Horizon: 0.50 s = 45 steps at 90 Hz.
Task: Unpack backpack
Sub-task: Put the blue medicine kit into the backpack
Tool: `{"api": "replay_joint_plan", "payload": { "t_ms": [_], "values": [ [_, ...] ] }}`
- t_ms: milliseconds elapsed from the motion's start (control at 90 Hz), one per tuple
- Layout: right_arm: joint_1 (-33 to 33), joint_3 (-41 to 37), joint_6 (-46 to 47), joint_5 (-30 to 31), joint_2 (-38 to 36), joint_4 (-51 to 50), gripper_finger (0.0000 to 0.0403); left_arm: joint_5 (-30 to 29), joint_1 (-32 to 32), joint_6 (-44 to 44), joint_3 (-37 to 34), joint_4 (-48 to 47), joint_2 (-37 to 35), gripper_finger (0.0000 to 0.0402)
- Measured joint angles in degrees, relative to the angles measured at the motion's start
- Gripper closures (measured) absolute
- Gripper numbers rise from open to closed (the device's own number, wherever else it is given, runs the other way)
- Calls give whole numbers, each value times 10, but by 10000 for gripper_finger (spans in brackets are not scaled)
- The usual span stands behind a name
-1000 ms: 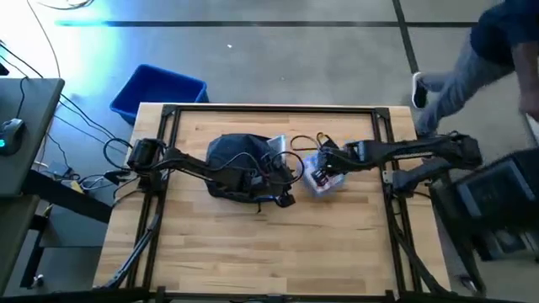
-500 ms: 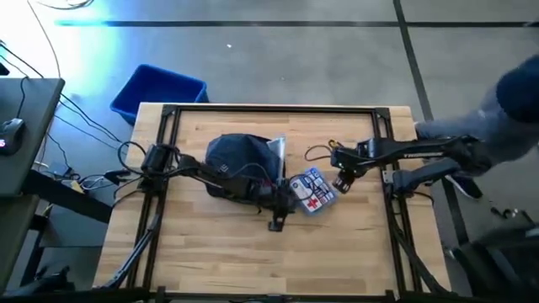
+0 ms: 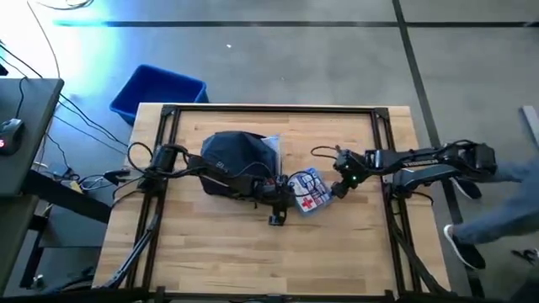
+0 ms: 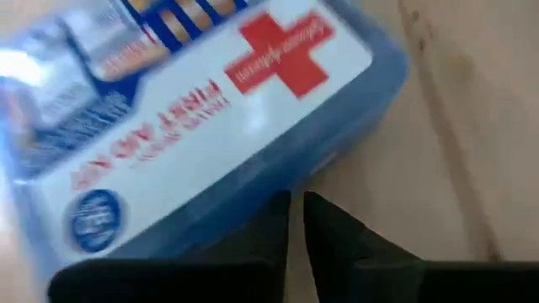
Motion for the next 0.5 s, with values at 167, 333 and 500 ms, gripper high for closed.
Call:
{"api": "replay_joint_plan", "payload": {
  "t_ms": [167, 333, 500],
  "values": [
    [10, -5, 40, -5, -1, 49, 107, 3, 5, 3, 0, 4, 17, 388],
    [14, -5, 71, 2, -15, 38, 107, 8, 7, -2, -1, 4, 18, 390],
    [7, -4, 105, -2, -61, -30, 107, 14, 8, -3, 0, 9, 19, 390]
  ]
}}
